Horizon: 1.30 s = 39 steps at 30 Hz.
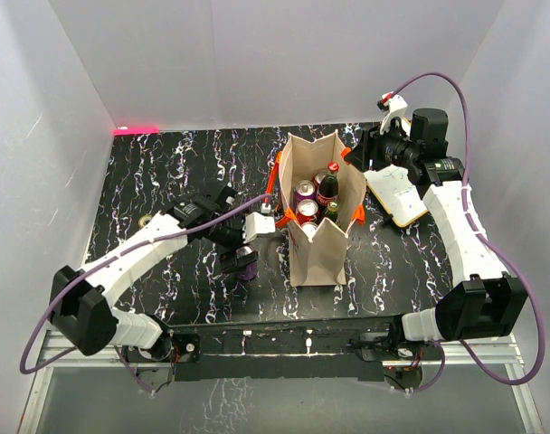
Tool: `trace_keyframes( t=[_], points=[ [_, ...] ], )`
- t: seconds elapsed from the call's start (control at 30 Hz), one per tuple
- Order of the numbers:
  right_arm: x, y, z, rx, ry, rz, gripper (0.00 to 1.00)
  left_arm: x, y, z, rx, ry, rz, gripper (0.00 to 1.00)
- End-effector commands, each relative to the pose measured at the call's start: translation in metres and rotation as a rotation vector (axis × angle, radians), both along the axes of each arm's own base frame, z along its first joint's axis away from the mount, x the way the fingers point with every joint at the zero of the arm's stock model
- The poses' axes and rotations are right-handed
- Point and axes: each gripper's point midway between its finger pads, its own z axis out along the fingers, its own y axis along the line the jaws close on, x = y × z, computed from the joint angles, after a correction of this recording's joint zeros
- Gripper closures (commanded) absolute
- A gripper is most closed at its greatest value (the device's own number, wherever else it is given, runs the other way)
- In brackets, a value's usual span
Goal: Place the beverage into the canvas bag
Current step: Pick up the drink from the center of the board.
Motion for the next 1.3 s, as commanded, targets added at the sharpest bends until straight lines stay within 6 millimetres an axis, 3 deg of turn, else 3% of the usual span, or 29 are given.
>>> trace_keyframes(
  t=[0.0,0.2,0.33,0.47,0.57,0.63,0.67,0.83,0.97,1.13,1.2,1.27],
  points=[
    [0.001,-0.001,0.024,0.004,-0.085,-0.009,0.51,0.007,-0.006,-0.015,0.002,0.015,-0.001,0.03],
    [0.0,0.0,0.025,0.004,-0.088,-0.008,0.51,0.0,-0.008,-0.039,0.026,0.093,-0.04,0.08],
    [0.001,-0.001,0.026,0.001,-0.089,-0.013,0.51,-0.004,-0.007,-0.044,0.036,0.12,-0.059,0.26],
    [0.001,-0.002,0.026,-0.003,-0.088,-0.016,0.51,-0.003,-0.009,-0.029,0.018,0.094,-0.069,0.48],
    [-0.002,-0.002,0.032,-0.008,-0.097,-0.005,0.51,0.005,-0.014,-0.005,-0.017,0.044,-0.061,0.71],
    [-0.009,-0.001,0.042,-0.037,-0.13,0.026,0.51,0.01,-0.02,0.016,-0.053,0.03,-0.023,0.95],
    [-0.014,0.0,0.048,-0.058,-0.151,0.049,0.51,0.013,-0.024,0.029,-0.075,0.024,0.002,1.0],
    [-0.042,0.01,0.071,-0.106,-0.215,0.193,0.48,0.034,-0.033,0.102,-0.171,-0.087,0.103,1.0],
    [-0.072,0.022,0.068,-0.1,-0.192,0.333,0.48,0.05,-0.036,0.159,-0.241,-0.208,0.155,1.0],
    [-0.109,0.028,0.063,-0.154,-0.199,0.486,0.48,0.054,-0.033,0.237,-0.396,-0.345,0.232,1.0],
    [-0.119,0.03,0.058,-0.169,-0.199,0.528,0.48,0.059,-0.038,0.256,-0.434,-0.35,0.249,1.0],
    [-0.127,0.034,0.052,-0.164,-0.171,0.556,0.48,0.069,-0.051,0.261,-0.46,-0.326,0.258,1.0]
  ],
)
